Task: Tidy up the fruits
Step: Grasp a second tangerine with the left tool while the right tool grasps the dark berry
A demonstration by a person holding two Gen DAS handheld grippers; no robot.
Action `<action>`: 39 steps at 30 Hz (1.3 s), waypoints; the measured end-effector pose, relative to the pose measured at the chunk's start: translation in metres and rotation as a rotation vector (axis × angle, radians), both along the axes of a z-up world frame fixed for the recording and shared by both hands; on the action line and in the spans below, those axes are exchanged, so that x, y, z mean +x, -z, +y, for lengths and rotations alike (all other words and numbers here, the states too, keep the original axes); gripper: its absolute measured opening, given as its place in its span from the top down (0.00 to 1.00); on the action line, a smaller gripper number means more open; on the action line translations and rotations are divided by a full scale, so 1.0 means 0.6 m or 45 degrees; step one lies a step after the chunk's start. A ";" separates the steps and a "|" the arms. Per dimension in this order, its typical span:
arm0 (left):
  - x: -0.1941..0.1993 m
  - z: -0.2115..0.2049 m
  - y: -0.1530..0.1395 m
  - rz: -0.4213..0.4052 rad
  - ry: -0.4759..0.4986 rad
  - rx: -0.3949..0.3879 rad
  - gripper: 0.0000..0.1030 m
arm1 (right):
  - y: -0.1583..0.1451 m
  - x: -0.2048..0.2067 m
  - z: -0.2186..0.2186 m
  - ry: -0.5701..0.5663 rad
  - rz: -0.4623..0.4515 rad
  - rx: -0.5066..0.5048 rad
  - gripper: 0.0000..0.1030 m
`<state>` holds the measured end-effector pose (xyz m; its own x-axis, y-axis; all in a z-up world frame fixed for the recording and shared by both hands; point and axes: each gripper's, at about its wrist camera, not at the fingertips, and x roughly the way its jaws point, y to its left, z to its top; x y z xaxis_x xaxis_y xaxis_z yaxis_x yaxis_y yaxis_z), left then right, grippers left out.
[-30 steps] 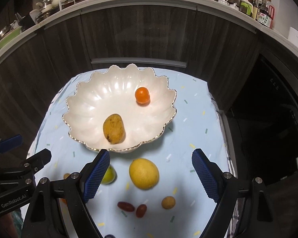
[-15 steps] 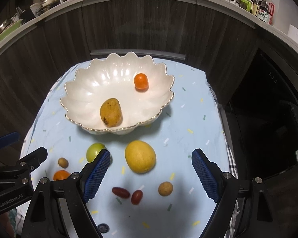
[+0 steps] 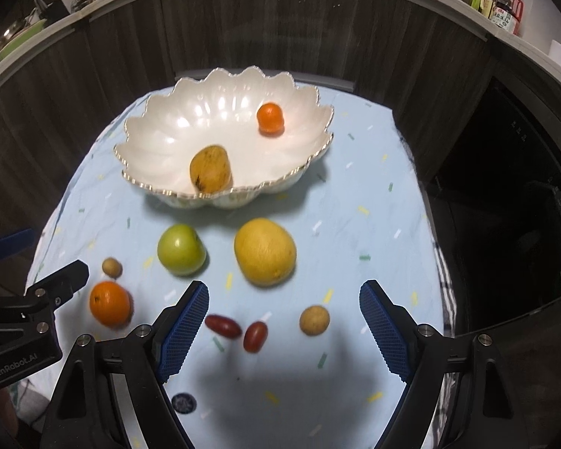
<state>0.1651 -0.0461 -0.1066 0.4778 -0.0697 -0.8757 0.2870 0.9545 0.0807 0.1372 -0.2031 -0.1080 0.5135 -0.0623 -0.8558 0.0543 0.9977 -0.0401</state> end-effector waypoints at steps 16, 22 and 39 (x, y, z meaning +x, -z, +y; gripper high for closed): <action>-0.018 0.023 0.055 0.098 0.102 0.041 0.23 | 0.048 -0.042 0.054 -0.096 0.164 0.057 0.22; -0.015 0.033 0.077 0.167 0.161 0.013 0.23 | 0.062 -0.050 0.079 -0.145 0.234 0.059 0.27; 0.013 0.034 0.112 0.243 0.210 -0.048 0.34 | 0.114 -0.055 0.117 -0.209 0.428 0.082 0.49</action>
<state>0.1731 -0.0259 -0.1739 0.2838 -0.1673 -0.9442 0.4458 0.8948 -0.0245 0.1040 -0.1329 -0.1767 0.2021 0.0569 -0.9777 -0.1121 0.9931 0.0347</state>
